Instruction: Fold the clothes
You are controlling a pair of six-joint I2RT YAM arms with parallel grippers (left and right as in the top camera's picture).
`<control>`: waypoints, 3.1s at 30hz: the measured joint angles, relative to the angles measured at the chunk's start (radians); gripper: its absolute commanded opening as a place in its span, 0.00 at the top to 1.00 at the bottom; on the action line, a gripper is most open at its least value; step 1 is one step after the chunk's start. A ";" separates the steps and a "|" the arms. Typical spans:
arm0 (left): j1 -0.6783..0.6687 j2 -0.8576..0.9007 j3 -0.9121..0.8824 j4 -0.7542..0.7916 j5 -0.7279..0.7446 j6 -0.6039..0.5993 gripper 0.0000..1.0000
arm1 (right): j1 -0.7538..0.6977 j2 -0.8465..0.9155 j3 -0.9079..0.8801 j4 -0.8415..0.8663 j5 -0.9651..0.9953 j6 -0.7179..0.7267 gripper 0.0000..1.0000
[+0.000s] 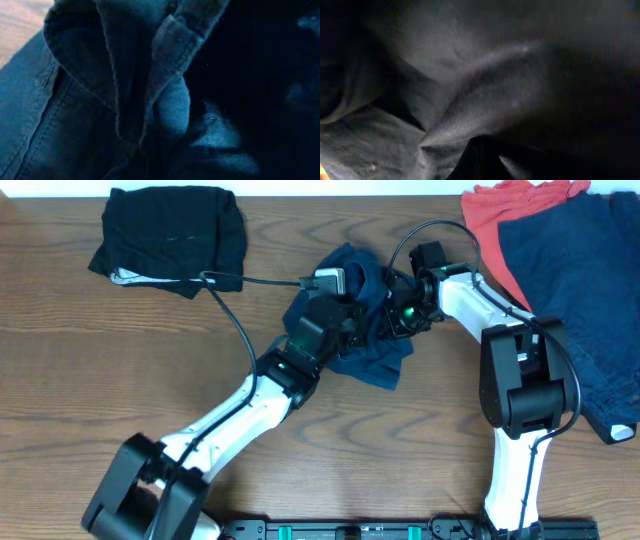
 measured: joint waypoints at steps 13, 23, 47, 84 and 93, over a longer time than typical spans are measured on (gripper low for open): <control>-0.009 0.068 0.000 0.072 0.002 0.000 0.42 | -0.091 -0.288 0.001 0.021 0.013 0.032 0.99; -0.023 0.070 0.000 0.120 0.005 0.001 0.02 | -0.213 -0.517 0.022 -0.005 0.028 0.048 0.98; 0.312 -0.317 0.009 -0.392 0.002 0.176 0.02 | -0.138 -0.256 0.014 -0.158 0.179 0.017 0.27; 0.312 -0.305 0.009 -0.434 0.002 0.230 0.02 | -0.063 -0.129 0.051 0.317 0.121 -0.146 0.99; 0.312 -0.304 0.009 -0.435 0.002 0.237 0.02 | -0.043 -0.129 0.053 0.554 0.096 -0.158 0.99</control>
